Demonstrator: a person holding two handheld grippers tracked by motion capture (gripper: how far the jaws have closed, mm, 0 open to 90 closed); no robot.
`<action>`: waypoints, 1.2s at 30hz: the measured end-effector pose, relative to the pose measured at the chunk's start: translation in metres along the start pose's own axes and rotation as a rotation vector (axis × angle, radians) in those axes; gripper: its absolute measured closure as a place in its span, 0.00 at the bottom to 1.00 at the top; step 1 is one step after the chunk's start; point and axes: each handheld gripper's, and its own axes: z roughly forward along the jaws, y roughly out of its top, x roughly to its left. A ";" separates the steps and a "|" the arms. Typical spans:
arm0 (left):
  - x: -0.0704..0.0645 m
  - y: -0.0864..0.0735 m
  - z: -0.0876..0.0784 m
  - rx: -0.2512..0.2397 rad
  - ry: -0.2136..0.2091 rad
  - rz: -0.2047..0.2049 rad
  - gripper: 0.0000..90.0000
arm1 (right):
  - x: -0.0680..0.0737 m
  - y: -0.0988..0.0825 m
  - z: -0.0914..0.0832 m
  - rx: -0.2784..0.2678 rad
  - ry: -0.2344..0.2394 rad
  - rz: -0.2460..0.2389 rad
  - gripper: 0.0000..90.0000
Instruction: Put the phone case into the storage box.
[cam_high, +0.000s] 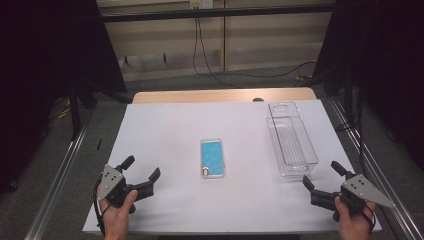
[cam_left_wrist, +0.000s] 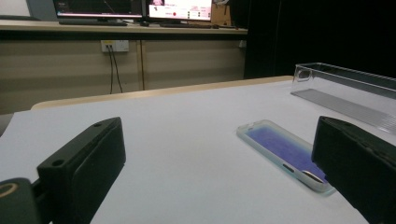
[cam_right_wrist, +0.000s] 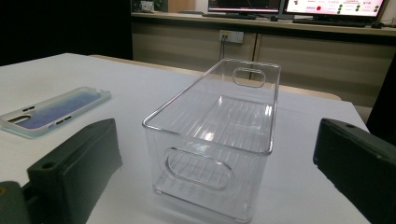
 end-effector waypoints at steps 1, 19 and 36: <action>0.000 0.000 0.000 0.000 0.000 0.000 0.05 | 0.000 0.000 0.000 0.000 0.002 0.003 0.00; -0.011 -0.001 0.018 0.094 -0.082 0.042 0.06 | 0.001 -0.001 0.002 0.008 0.019 0.003 0.00; -0.026 0.010 0.051 0.100 -0.155 0.057 0.03 | 0.003 0.000 0.003 0.009 0.027 -0.012 0.00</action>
